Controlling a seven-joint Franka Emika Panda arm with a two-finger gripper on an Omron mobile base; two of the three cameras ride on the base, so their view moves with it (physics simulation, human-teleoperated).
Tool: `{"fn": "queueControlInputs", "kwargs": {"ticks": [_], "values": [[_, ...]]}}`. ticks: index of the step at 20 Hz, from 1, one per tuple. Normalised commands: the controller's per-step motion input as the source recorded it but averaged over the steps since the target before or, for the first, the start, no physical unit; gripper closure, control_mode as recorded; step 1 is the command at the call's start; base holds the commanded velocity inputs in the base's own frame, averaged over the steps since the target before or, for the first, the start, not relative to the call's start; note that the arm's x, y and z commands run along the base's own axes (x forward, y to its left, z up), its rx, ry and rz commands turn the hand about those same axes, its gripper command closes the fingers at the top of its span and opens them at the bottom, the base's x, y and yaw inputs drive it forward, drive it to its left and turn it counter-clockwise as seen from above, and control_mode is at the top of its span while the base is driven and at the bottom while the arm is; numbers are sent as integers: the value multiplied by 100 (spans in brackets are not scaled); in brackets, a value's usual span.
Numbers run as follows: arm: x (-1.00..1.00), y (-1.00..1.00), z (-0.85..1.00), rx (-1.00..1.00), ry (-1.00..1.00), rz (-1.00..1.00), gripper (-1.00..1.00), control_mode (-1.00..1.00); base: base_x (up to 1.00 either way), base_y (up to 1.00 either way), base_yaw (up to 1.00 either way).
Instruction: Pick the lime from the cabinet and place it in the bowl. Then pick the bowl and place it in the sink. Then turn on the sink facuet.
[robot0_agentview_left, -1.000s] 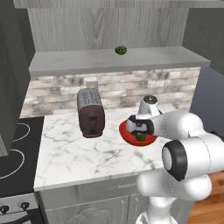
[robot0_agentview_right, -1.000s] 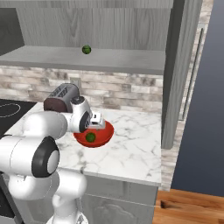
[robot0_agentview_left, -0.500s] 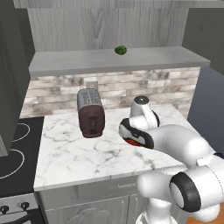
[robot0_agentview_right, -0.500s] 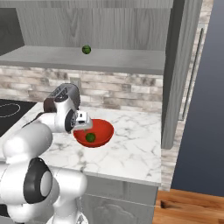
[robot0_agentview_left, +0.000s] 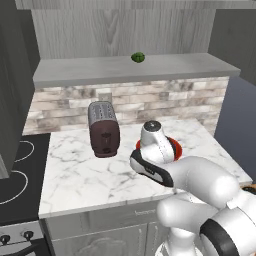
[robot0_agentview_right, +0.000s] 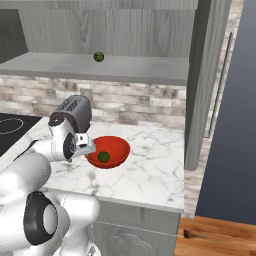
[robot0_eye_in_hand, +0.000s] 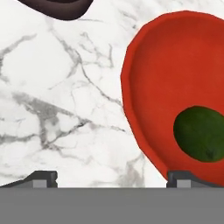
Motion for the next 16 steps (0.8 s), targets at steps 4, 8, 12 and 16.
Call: {"fn": "queueControlInputs", "kwargs": {"ticks": [4,8,12,16], "values": [[17,-13,-15,0,2,4,-100,-100,0,0,0],[12,-6,-25,-3,4,5,-100,-100,0,0,0],[27,-1,-24,-6,4,4,-100,-100,0,0,0],[27,0,-27,-9,7,5,-100,-100,0,0,0]]}}
